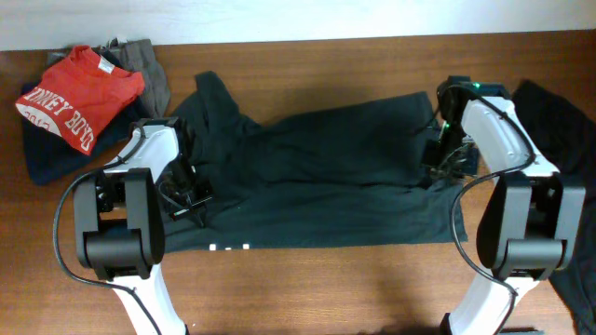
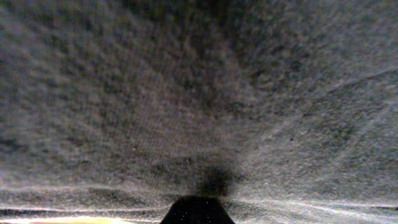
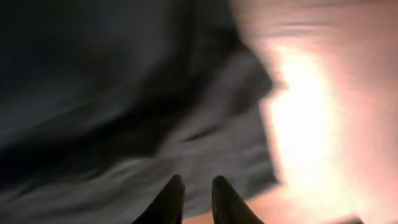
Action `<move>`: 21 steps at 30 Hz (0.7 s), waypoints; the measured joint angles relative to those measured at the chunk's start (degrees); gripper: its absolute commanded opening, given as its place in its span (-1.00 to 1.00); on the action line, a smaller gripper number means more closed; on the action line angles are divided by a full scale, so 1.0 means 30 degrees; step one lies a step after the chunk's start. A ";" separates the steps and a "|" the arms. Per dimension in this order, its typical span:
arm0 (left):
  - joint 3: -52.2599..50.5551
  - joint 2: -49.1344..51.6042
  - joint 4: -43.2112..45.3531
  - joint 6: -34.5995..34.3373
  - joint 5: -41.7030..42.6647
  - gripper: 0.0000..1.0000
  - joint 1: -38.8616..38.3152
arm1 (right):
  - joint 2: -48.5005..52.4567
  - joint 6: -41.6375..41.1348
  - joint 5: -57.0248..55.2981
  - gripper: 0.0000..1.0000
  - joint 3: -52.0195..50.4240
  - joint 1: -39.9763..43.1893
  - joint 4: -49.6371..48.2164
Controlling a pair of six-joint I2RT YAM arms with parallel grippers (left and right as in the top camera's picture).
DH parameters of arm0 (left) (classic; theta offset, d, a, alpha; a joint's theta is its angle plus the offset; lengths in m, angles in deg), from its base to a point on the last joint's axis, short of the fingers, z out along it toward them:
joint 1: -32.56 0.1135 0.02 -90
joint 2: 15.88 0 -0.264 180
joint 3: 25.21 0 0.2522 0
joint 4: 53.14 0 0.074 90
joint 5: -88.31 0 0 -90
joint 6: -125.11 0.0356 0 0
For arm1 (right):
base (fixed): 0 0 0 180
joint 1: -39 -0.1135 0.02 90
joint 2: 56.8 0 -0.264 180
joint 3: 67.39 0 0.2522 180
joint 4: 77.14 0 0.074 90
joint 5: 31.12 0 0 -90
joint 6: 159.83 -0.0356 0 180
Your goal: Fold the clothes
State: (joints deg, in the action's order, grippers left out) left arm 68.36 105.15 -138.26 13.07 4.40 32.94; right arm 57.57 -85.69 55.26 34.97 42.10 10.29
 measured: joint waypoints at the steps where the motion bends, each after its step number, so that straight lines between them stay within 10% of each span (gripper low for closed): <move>1: 0.0007 0.0000 0.0000 0.0000 -0.0044 -0.99 0.0022 | 0.0000 0.0692 0.1326 -0.72 0.0007 -0.0415 -0.0073; 12: 0.0007 0.0000 0.0000 0.0000 -0.0124 -0.99 0.0029 | 0.0364 0.4291 0.6411 -0.78 0.0007 -0.7431 -0.1224; 21: 0.0007 0.0000 0.0000 0.0000 -0.0131 -0.99 0.0029 | 0.3118 0.4255 0.6390 -0.83 0.0007 -0.7191 -0.1880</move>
State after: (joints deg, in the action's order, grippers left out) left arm 68.38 105.15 -138.26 13.07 4.00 33.03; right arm 66.92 -72.92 74.43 34.99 20.52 4.65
